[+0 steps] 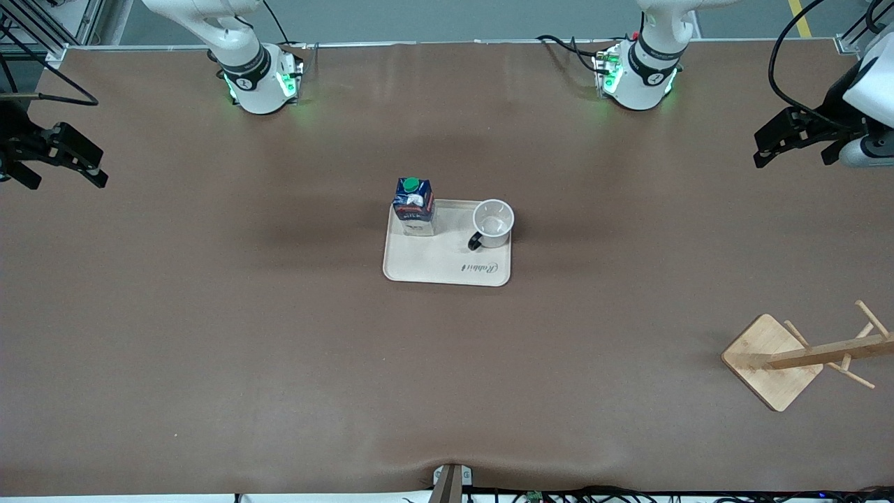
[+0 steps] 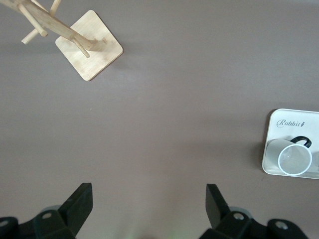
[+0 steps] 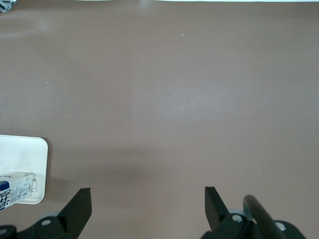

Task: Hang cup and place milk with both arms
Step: 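Move the left gripper toward the white mug on the tray, then lower the left gripper and grasp the white mug by its rim, then lift the white mug and carry it toward the wooden mug stand, then hang the mug handle on the stand peg while the right gripper reaches out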

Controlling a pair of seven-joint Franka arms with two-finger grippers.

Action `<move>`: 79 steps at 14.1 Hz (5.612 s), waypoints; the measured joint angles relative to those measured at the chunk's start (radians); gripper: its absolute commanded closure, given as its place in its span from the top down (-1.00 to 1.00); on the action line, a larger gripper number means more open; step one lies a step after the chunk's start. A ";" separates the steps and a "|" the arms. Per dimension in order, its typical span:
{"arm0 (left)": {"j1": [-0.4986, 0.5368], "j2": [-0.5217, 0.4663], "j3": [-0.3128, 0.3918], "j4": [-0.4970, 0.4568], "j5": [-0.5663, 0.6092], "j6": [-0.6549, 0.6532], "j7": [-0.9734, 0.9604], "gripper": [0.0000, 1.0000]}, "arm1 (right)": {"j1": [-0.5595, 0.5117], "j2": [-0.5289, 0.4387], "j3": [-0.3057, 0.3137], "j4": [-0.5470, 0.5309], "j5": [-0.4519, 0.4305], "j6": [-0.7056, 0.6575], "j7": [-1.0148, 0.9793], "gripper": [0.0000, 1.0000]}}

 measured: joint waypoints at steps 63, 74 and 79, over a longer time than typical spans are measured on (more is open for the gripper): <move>0.262 0.256 -0.230 -0.076 0.072 0.312 0.329 -1.00 | 0.020 0.149 -0.006 0.034 -0.009 0.035 0.008 1.00; 0.463 0.300 -0.224 -0.070 0.072 0.333 0.621 -1.00 | 0.104 0.214 -0.008 0.035 -0.011 0.004 0.008 1.00; 0.536 0.312 -0.223 -0.068 0.070 0.389 0.643 -1.00 | 0.174 0.307 -0.001 0.035 -0.006 0.025 0.066 1.00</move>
